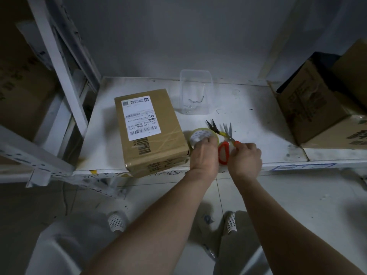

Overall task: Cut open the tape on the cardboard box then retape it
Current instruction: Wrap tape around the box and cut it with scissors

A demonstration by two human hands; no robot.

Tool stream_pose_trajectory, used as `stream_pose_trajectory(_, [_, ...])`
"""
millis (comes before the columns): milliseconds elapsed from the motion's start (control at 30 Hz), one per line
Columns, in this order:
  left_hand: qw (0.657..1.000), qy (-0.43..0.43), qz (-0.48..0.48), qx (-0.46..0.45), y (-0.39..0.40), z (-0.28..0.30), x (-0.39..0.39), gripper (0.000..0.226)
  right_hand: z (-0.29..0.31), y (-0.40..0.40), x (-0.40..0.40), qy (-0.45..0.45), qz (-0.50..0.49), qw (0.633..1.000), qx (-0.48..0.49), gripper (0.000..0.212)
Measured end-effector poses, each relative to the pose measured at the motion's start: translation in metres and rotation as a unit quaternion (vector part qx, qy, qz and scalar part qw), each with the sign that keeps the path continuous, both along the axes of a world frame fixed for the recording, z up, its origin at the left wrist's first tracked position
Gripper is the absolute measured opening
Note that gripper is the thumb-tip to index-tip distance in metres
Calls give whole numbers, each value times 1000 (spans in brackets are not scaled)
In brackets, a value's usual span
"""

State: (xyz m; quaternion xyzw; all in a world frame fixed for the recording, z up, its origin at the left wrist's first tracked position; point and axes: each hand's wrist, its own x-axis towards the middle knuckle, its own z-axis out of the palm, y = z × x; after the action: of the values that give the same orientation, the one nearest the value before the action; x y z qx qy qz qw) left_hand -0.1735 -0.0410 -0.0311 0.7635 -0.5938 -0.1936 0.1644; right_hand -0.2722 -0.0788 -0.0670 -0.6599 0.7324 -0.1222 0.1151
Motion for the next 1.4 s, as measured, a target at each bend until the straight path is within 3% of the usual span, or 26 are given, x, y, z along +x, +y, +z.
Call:
stream_pose_trajectory(100, [973,22,-27,-226,26,13,10,23,12,9,19,-176,1,979,-101,30])
stream_pose_trajectory(167, [931,-17,42,-363,55,20,27,18,21,19,39,-256,49,960,-105,28])
stream_pose_trajectory(200, [917,-46,88,-387,70,22,40,22,27,26,50,-282,80,951,-99,31])
stream_pose_trajectory(300, [925,-109,201,-302,104,16,90,48,37,45,73,-294,185,936,-59,51])
stream_pose_trajectory(367, [957,-73,219,-173,116,8,117,67,37,52,82,-254,233,939,-15,52])
stream_pose_trajectory(433, [976,1,187,-113,124,1,133,73,38,56,88,-219,250,943,20,48])
stream_pose_trajectory(533, [975,80,158,-137,126,-3,142,69,42,57,92,-208,247,946,34,46])
stream_pose_trajectory(667, [971,82,160,-159,125,-4,144,68,42,58,90,-202,250,946,43,52])
stream_pose_trajectory(833, [970,94,147,-168,129,-7,148,75,36,60,86,-213,263,939,62,75])
stream_pose_trajectory(967, [975,107,148,-129,128,-4,150,82,32,59,89,-222,247,942,55,74])
stream_pose_trajectory(1100, [966,160,150,-139,123,1,152,68,33,61,92,-206,243,946,50,71])
stream_pose_trajectory(1233, [966,133,161,-152,118,0,146,62,33,61,96,-189,252,949,23,67])
stream_pose_trajectory(1400, [940,105,277,-169,97,4,151,58,39,46,116,-197,215,956,-9,54])
